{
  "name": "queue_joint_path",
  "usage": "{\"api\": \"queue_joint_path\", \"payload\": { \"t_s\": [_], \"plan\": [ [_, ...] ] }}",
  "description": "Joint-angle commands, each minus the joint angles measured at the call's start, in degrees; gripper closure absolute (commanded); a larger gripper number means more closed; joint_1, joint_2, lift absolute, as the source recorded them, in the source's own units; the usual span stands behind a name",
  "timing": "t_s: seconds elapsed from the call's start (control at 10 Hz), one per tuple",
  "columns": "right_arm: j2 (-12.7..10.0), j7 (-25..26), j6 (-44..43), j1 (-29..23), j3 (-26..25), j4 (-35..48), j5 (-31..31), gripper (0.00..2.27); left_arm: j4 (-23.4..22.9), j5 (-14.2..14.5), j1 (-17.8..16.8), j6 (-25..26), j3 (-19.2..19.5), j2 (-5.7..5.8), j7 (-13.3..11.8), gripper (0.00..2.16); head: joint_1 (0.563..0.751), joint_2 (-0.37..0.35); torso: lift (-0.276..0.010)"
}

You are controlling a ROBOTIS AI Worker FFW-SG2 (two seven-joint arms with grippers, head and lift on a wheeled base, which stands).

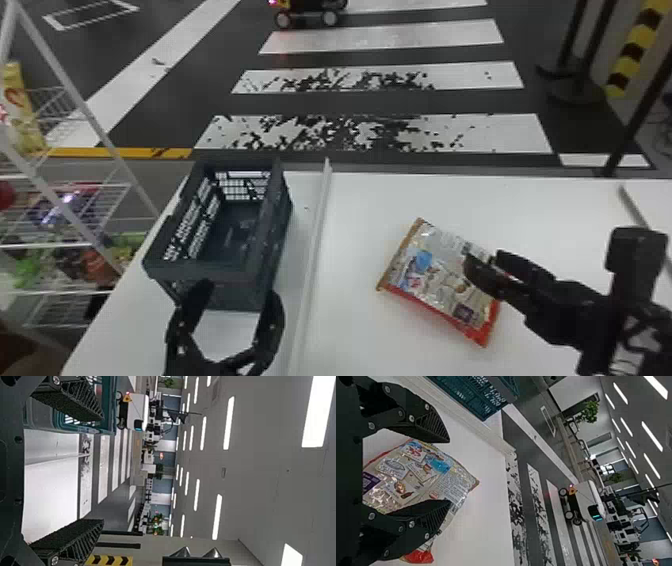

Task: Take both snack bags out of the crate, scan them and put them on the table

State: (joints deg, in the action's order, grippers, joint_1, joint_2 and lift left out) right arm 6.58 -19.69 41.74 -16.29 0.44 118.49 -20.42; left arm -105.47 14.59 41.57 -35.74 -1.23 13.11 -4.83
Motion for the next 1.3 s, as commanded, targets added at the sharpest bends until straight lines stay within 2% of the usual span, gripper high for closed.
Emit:
{"api": "queue_joint_path", "payload": {
  "t_s": [0.0, 0.4, 0.8, 1.2],
  "plan": [
    [-0.3, -0.8, -0.8, 0.4, 0.0, -0.8, 0.6, 2.26, 0.0, 0.0, 0.0, 0.0, 0.0, -0.01, 0.0, 0.09, 0.695, 0.191, -0.094],
    [-0.8, -6.9, -8.6, 4.4, 1.8, -9.2, 1.3, 2.26, -0.3, -0.1, 0.1, 0.2, 0.0, -0.01, 0.0, 0.09, 0.695, 0.202, -0.094],
    [-1.2, -12.7, -10.0, 9.2, 5.6, -16.9, 2.9, 2.26, -0.2, -0.1, 0.4, 0.0, 0.3, -0.19, 0.0, 0.09, 0.695, 0.252, -0.094],
    [-1.3, -14.1, -12.1, 15.5, 9.4, -27.0, 6.3, 2.26, -0.1, -0.1, 0.5, 0.0, 0.6, -0.19, 0.0, 0.09, 0.695, 0.291, -0.094]
  ]
}}
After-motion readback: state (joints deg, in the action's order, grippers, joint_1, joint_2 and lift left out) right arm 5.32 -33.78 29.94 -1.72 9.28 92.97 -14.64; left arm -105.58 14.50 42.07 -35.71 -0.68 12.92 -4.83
